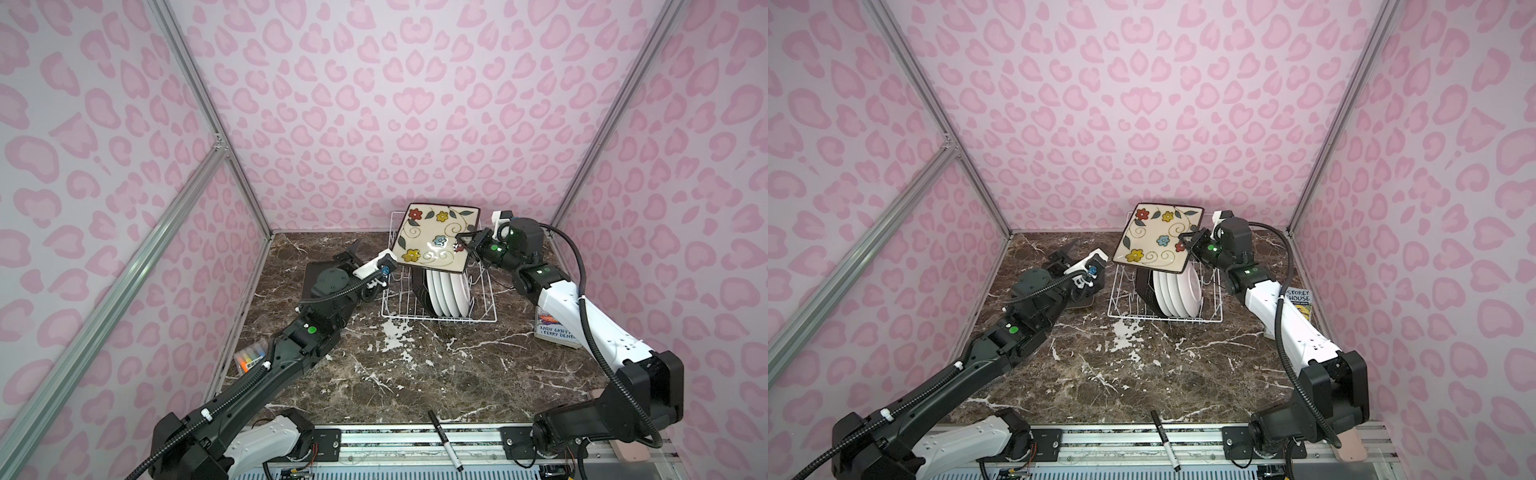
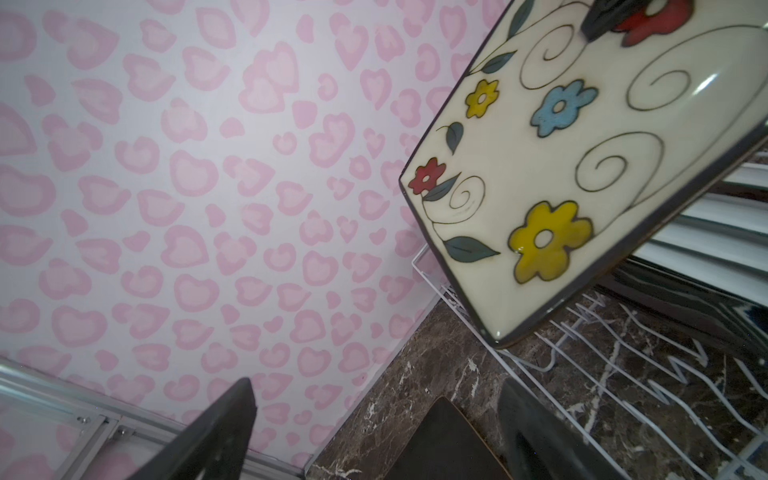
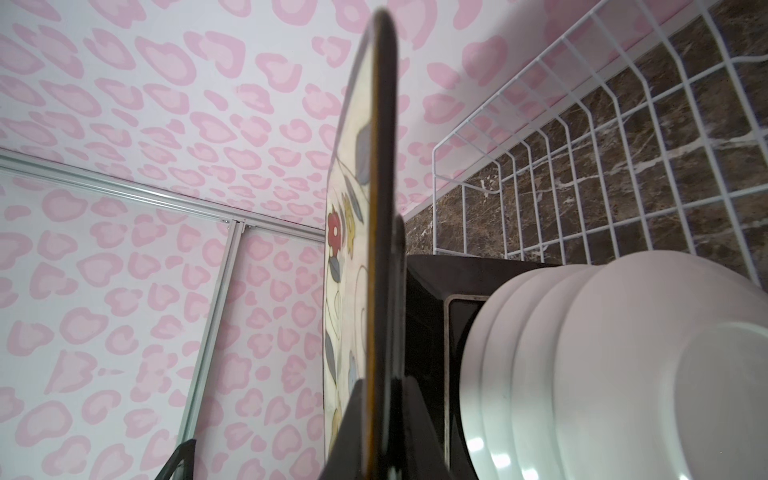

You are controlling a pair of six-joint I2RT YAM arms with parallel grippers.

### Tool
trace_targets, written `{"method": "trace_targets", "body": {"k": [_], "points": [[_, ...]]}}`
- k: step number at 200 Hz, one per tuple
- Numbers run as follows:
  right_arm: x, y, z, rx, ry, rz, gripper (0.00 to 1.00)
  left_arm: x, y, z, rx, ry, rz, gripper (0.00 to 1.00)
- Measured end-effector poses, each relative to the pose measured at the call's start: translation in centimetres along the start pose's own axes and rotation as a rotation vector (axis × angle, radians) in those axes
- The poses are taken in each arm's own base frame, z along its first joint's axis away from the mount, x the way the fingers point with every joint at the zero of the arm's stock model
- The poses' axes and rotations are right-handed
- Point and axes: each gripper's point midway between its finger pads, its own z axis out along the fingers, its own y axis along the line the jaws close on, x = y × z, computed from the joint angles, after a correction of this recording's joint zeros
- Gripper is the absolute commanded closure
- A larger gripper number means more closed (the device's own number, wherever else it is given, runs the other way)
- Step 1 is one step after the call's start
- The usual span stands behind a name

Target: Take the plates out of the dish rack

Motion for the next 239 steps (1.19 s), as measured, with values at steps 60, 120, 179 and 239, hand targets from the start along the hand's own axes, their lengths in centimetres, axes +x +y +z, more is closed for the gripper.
{"method": "trace_targets", "body": {"k": [60, 120, 179, 239], "points": [[0.4, -0.6, -0.1, 0.010, 0.009, 0.002, 1.00, -1.6, 7.7, 1.6, 0.000, 0.011, -0.540, 0.04], [0.6, -0.5, -0.1, 0.005, 0.021, -0.020, 1.00, 0.5, 6.1, 5.2, 0.288, 0.128, -1.008, 0.03], [1.1, -0.2, 0.1, -0.013, 0.051, -0.021, 1.00, 1.2, 1.8, 6.9, 0.570, 0.246, -1.265, 0.03], [1.6, -0.6, 0.6, -0.014, 0.080, -0.014, 1.00, 3.1, -1.9, 8.1, 0.703, 0.378, -1.390, 0.03]]}}
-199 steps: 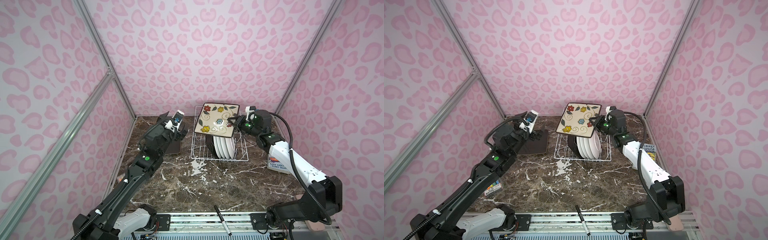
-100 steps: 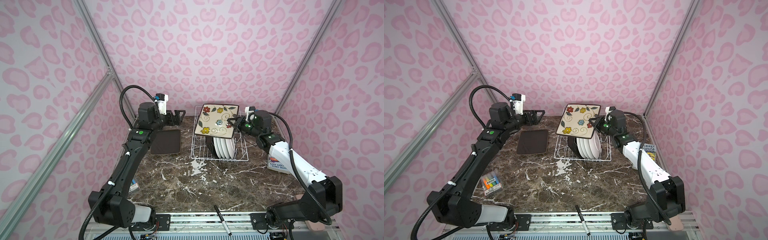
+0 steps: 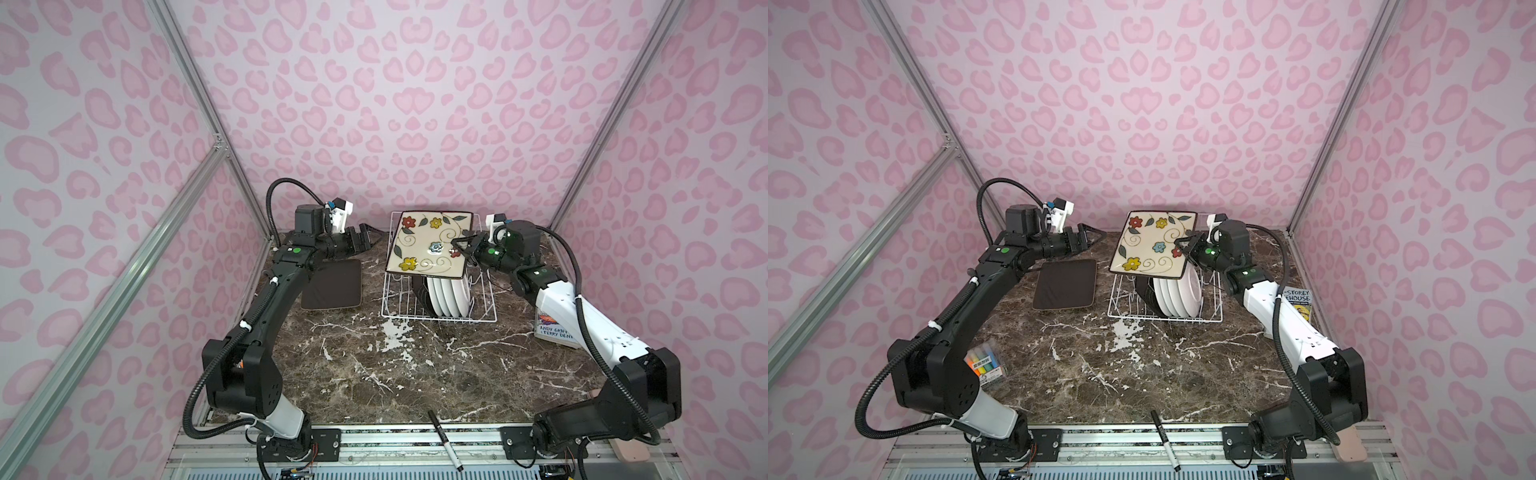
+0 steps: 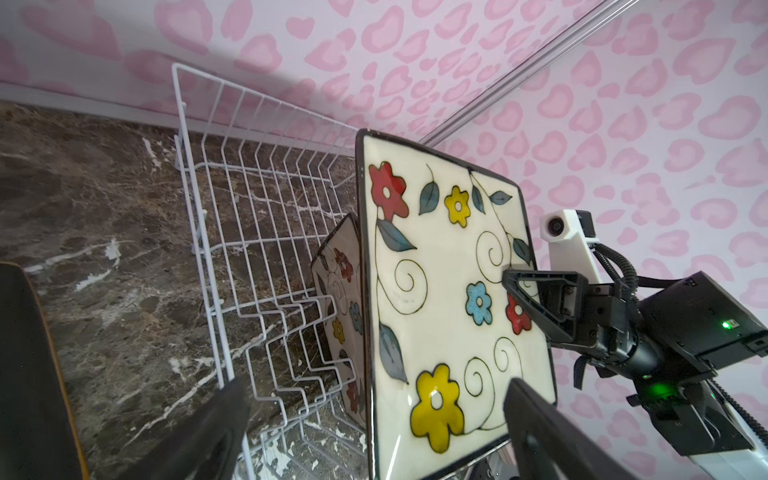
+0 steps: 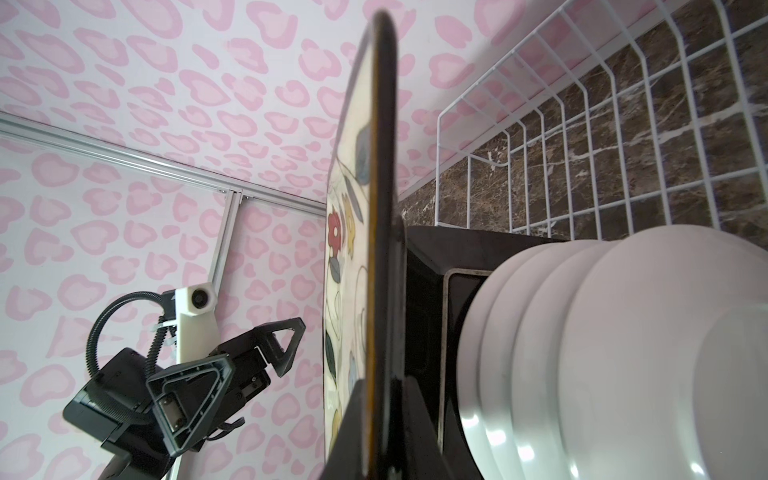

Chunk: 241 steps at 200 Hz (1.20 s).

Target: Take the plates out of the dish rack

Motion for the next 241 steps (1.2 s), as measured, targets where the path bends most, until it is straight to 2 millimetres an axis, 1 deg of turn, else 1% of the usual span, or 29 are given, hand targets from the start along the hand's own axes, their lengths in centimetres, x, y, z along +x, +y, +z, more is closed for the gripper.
{"method": "trace_targets", "body": {"k": [24, 55, 86, 121, 151, 175, 183, 211, 241], "points": [[0.2, -0.1, 0.2, -0.002, 0.010, 0.003, 1.00, 0.8, 0.2, 1.0, 0.018, 0.041, -0.034, 0.03], [0.0, 0.4, 0.4, -0.029, 0.010, 0.000, 1.00, 1.5, 0.1, 2.1, 0.044, 0.082, -0.058, 0.00], [0.0, 0.7, 0.7, -0.051, 0.018, -0.001, 1.00, 2.4, -0.3, 3.0, 0.083, 0.124, -0.090, 0.02], [0.2, 1.2, 0.7, -0.076, 0.031, -0.001, 1.00, 2.8, -0.8, 3.7, 0.139, 0.155, -0.122, 0.04], [0.4, 1.4, 0.9, -0.089, 0.044, 0.002, 1.00, 3.0, -1.2, 4.0, 0.180, 0.176, -0.137, 0.10], [0.7, 1.2, 1.1, -0.091, 0.060, 0.007, 1.00, 3.2, -1.4, 4.2, 0.194, 0.186, -0.140, 0.19], [0.8, 1.1, 1.2, -0.093, 0.067, 0.008, 1.00, 3.2, -1.4, 4.3, 0.196, 0.190, -0.147, 0.22], [0.9, 0.9, 1.7, -0.101, 0.078, 0.015, 1.00, 3.4, -1.1, 4.8, 0.200, 0.203, -0.162, 0.27], [1.1, 1.0, 2.1, -0.116, 0.093, 0.024, 1.00, 3.8, -1.0, 5.2, 0.208, 0.221, -0.178, 0.40]]}}
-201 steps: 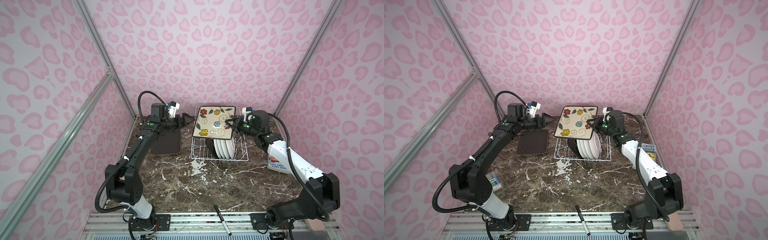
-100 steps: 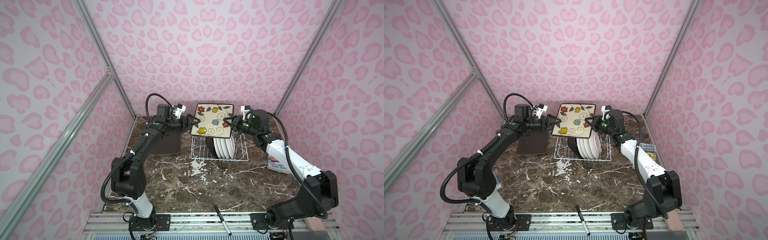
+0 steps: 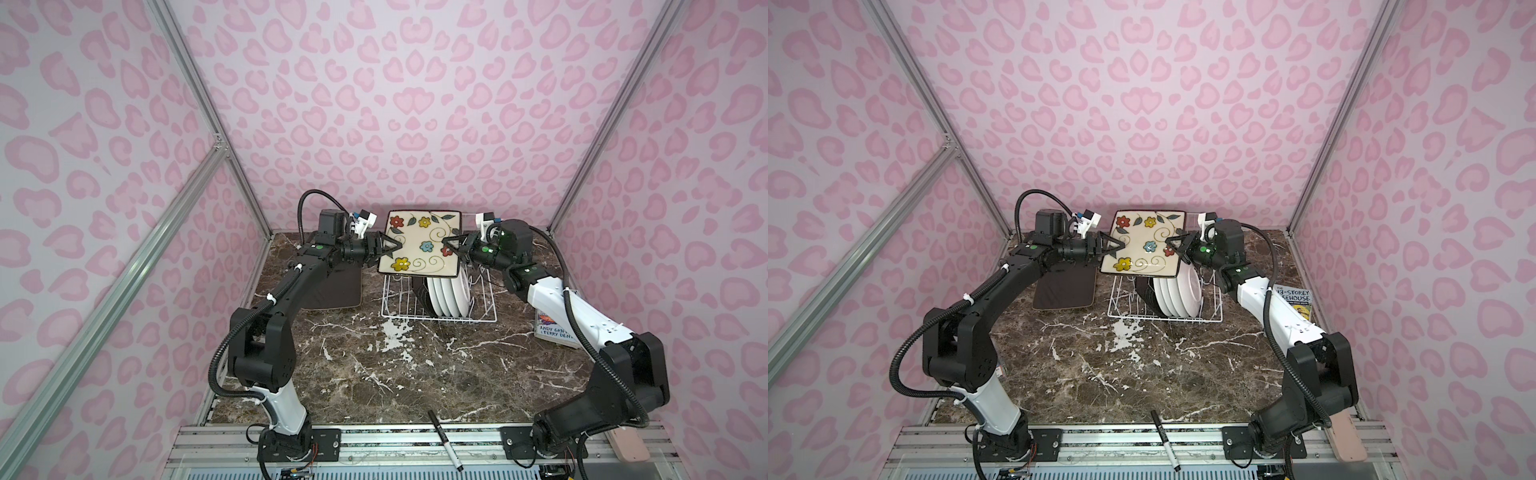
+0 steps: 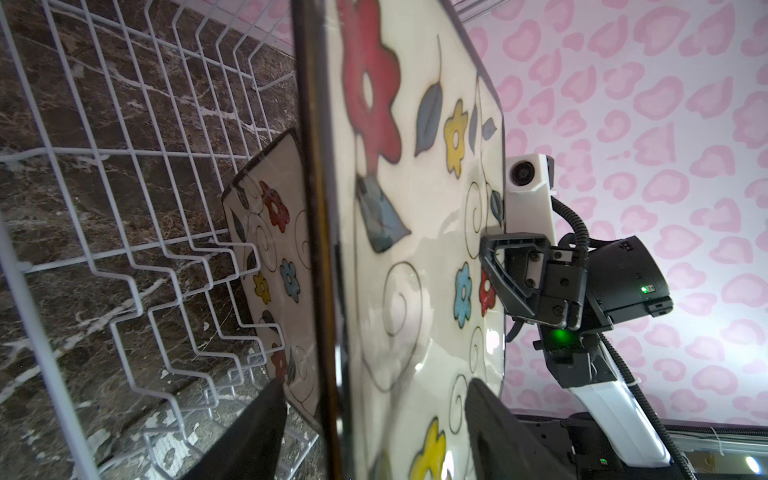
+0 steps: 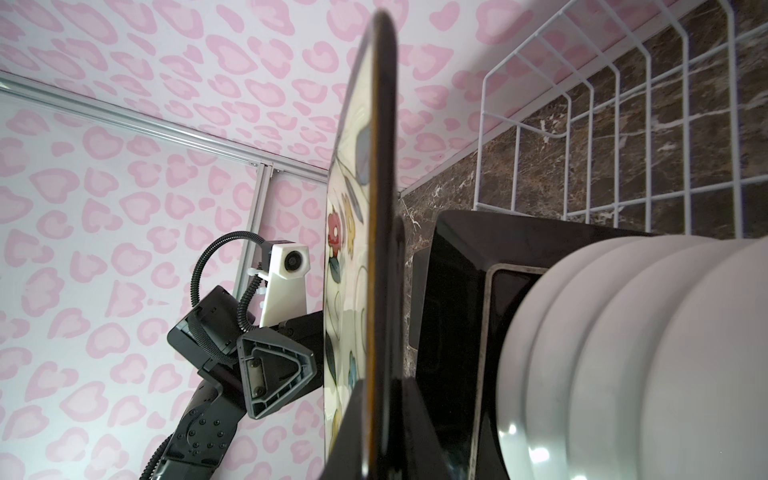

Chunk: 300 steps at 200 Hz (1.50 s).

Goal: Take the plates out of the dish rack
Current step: 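Grasp the cream plate's near edge with the left gripper, holding it with both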

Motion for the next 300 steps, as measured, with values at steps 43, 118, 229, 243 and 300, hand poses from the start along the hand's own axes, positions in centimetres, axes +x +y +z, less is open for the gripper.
{"method": "trace_targets", "body": {"k": [43, 118, 229, 243, 300], "points": [[0.1, 0.0, 0.4, -0.018, 0.013, 0.000, 1.00, -0.1, -0.1, 0.2, 0.020, 0.010, 0.000, 0.51], [0.5, -0.5, 0.9, -0.017, 0.037, 0.023, 1.00, 0.3, -0.2, 0.5, 0.047, 0.038, -0.015, 0.66], [0.3, -0.5, 0.9, -0.030, 0.029, 0.011, 0.94, 0.7, -1.0, 0.0, 0.098, 0.074, -0.063, 0.97], [0.3, -0.5, 0.9, -0.031, 0.028, 0.009, 0.91, 0.6, -1.0, 0.0, 0.098, 0.074, -0.062, 0.97], [0.3, -0.8, 1.0, -0.023, 0.018, 0.013, 0.76, 0.5, -1.1, -0.1, 0.100, 0.068, -0.050, 0.97]]}}
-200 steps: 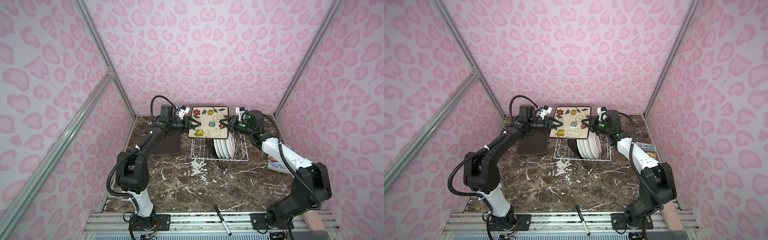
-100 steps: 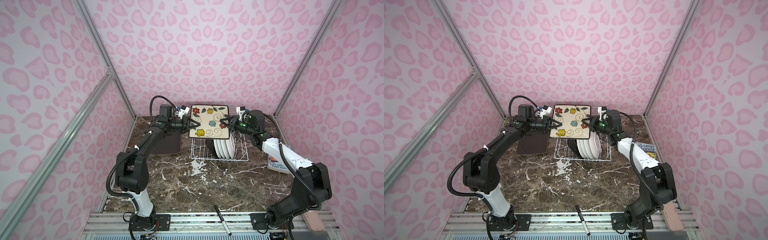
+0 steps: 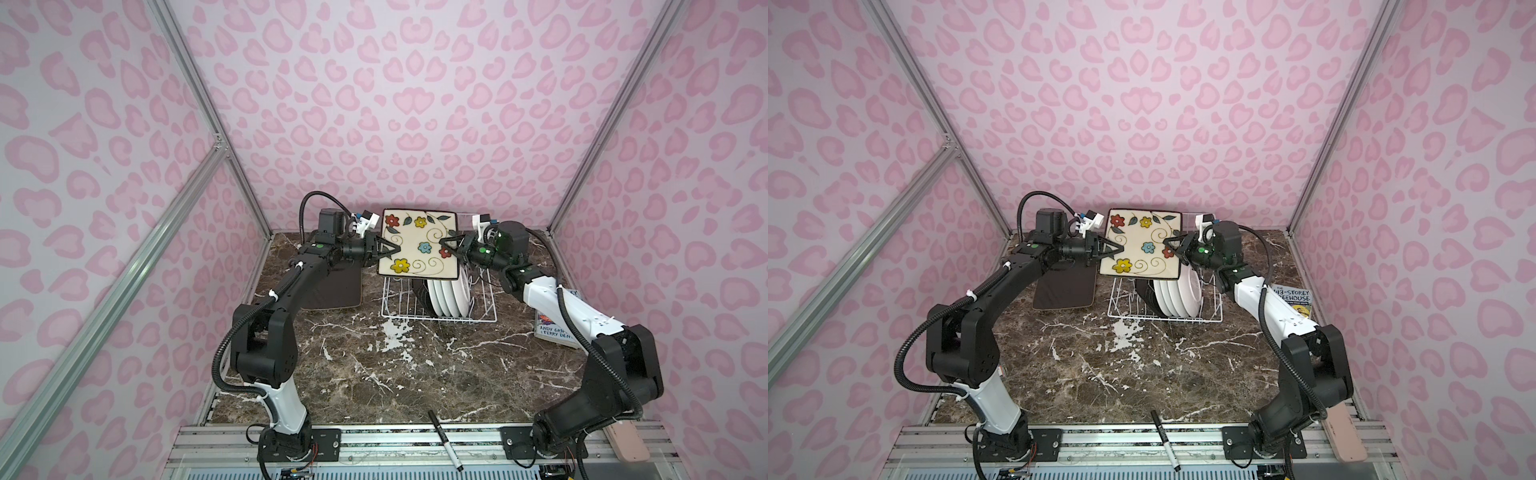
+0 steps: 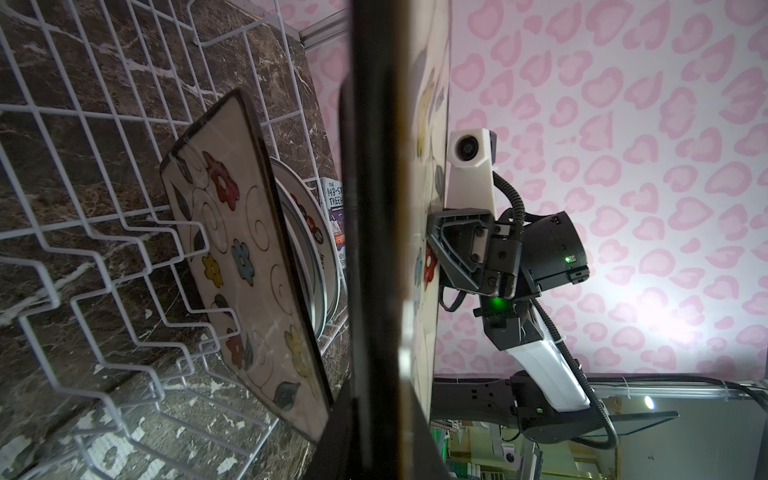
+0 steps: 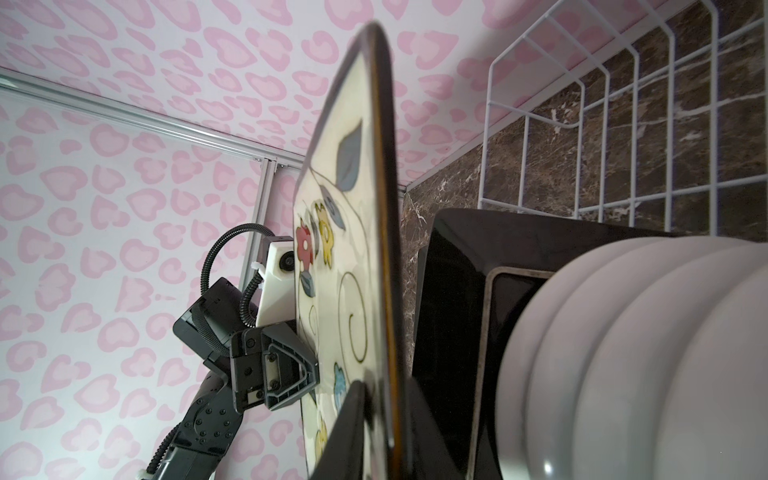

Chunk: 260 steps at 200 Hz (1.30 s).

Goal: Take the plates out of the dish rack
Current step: 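Grasp the cream plate's near edge with the left gripper, holding it with both, then carry the cream plate toward the dark plates while the right gripper withdraws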

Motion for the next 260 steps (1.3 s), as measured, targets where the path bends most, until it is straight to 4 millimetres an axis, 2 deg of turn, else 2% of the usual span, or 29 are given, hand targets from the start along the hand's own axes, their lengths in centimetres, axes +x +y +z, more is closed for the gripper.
{"method": "trace_targets", "body": {"k": [18, 77, 161, 193, 198, 202, 205, 232, 260], "points": [[0.0, 0.0, 0.0, 0.002, -0.004, -0.004, 0.74, -0.2, 0.1, -0.2, -0.003, -0.008, 0.003, 0.97], [0.1, 0.6, -0.3, 0.003, -0.016, -0.033, 0.51, -0.4, -0.4, -0.8, -0.007, -0.033, 0.018, 0.97], [-0.5, 1.3, -1.2, 0.043, -0.057, -0.120, 0.34, -1.4, -0.5, -2.0, -0.063, -0.103, 0.039, 0.97], [-0.5, 2.1, -1.6, 0.057, -0.056, -0.164, 0.18, -1.7, -0.5, -2.7, -0.100, -0.117, 0.053, 0.97], [-0.5, 2.4, -1.7, 0.055, -0.057, -0.176, 0.13, -1.8, -0.4, -2.9, -0.115, -0.125, 0.049, 0.97], [-0.5, 2.6, -1.7, 0.055, -0.059, -0.184, 0.03, -1.9, -0.3, -3.0, -0.125, -0.130, 0.047, 0.96], [-0.6, 2.7, -1.8, 0.057, -0.064, -0.193, 0.01, -2.0, -0.2, -3.2, -0.133, -0.135, 0.044, 0.97], [-0.6, 3.5, -2.5, 0.082, -0.075, -0.267, 0.01, -2.2, -0.5, -4.7, -0.198, -0.169, 0.053, 0.97], [-0.3, 3.3, -2.9, 0.126, -0.072, -0.332, 0.01, -2.6, -1.9, -6.0, -0.245, -0.193, 0.114, 0.96]]}}
